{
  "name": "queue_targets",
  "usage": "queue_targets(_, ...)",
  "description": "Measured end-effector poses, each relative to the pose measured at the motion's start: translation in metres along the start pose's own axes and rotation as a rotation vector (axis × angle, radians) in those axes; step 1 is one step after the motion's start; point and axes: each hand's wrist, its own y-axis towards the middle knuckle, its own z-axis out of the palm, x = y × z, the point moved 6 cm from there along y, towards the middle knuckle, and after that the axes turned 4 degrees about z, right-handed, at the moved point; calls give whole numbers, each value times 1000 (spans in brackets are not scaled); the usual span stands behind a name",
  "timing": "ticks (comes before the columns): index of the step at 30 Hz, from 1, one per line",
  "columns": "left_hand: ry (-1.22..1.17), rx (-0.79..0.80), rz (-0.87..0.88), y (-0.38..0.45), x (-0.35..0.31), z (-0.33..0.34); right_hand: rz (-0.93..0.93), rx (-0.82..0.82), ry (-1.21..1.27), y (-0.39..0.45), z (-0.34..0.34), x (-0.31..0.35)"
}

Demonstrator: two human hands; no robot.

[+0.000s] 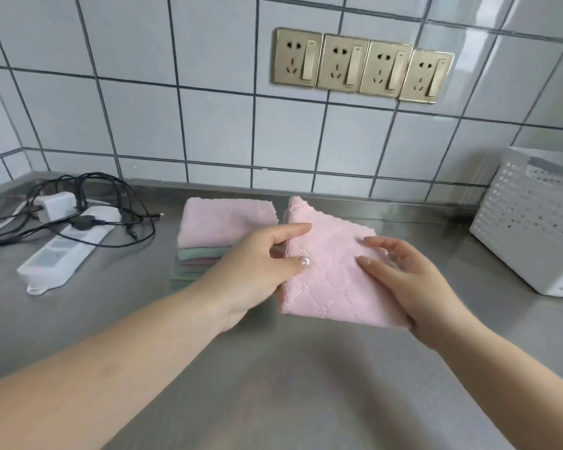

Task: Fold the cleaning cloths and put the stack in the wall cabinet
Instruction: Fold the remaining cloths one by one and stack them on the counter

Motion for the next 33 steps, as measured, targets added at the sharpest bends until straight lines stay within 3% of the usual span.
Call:
queue_targets(4,66,-75,-40,34,-14,-55,38,60,54,44,39,41)
queue_targets(10,304,-35,-171,62,-27,-113,122,124,-88,78,95,78)
queue_targets(18,301,-24,-392,62,-8,-138,179,298,-379,97,139,71)
queue_targets(25,410,13,-435,57,4,-147,155,356,-588,101,154,68)
queue_targets(27,671,-35,-366,59,3,-152,100,316,-688,99,153,69)
queue_targets(30,966,-73,-38,75,-16,-139,-137,251,-880,97,162,89)
queue_targets(33,1077,55,-89,88,-8,-117,-193,341,-953,84,187,94)
